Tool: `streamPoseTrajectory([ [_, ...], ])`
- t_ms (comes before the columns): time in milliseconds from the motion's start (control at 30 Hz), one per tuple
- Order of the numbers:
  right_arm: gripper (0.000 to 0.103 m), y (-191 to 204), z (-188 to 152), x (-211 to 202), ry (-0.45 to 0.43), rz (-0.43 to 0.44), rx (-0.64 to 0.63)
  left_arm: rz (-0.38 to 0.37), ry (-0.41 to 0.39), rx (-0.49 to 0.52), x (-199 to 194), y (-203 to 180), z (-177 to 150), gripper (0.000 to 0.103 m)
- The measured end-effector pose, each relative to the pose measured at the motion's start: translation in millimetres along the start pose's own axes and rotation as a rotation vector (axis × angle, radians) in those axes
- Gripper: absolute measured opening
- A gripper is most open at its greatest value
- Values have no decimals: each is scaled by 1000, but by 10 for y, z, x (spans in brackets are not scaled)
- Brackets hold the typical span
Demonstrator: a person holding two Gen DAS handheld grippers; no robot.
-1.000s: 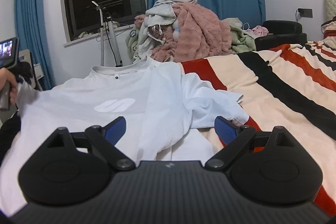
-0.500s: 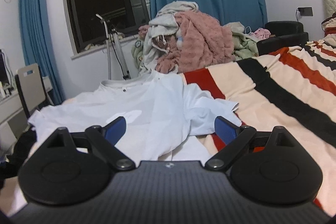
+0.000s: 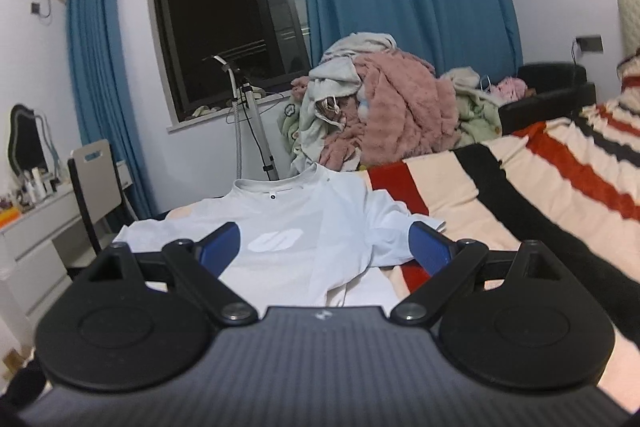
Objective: Fold clothes
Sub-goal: 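Grasp the T-shirt hem with the left gripper and pull it straight, then release the hem with the left gripper and lift away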
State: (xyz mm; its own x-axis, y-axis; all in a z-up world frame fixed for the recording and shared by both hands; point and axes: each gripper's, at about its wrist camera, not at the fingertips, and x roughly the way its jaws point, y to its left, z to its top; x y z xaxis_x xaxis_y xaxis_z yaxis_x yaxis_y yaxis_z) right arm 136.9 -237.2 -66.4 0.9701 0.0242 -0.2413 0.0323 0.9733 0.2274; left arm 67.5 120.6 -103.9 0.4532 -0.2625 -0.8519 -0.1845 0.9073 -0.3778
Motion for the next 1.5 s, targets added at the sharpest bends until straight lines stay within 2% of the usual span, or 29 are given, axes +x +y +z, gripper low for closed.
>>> streamPoseTrajectory([
  [67,92,16,-17,-20,9,-6,-17,-6,10,20,-53,-14,-6,7],
  [133,92,25,-29,-29,18,-10,-22,26,1,64,-169,-57,24,6],
  [333,92,48,-47,-32,21,-7,-32,203,11,158,-352,-96,-77,6],
  [433,92,51,-59,7,31,-8,-35,216,-14,185,-302,-199,-110,7],
  [533,92,38,-57,-10,30,-5,-34,215,-53,226,-396,-274,-182,16],
  [600,92,39,-45,-29,24,-3,-34,206,-91,249,-480,-313,-248,33],
  [667,92,53,-31,-35,20,-2,-38,195,-147,267,-550,-418,-255,42],
  [733,92,68,-20,-41,15,1,-44,177,-207,284,-577,-509,-206,45],
  [900,92,90,-10,-59,8,7,-60,167,-370,338,-626,-814,-74,65],
  [1033,92,68,0,-62,0,2,-53,130,-462,382,-608,-1145,48,71],
  [1100,92,60,-3,-58,-5,-5,-54,115,-496,394,-590,-1304,92,79],
  [1233,92,42,-13,-37,-15,-20,-57,73,-567,420,-501,-1535,152,81],
  [1333,92,28,-32,-1,-14,-33,-62,49,-628,425,-351,-1518,149,84],
  [1400,92,16,-45,37,-9,-37,-58,44,-634,417,-236,-1431,122,85],
  [1500,92,22,-61,96,-1,-42,-53,59,-620,399,-99,-1277,97,93],
])
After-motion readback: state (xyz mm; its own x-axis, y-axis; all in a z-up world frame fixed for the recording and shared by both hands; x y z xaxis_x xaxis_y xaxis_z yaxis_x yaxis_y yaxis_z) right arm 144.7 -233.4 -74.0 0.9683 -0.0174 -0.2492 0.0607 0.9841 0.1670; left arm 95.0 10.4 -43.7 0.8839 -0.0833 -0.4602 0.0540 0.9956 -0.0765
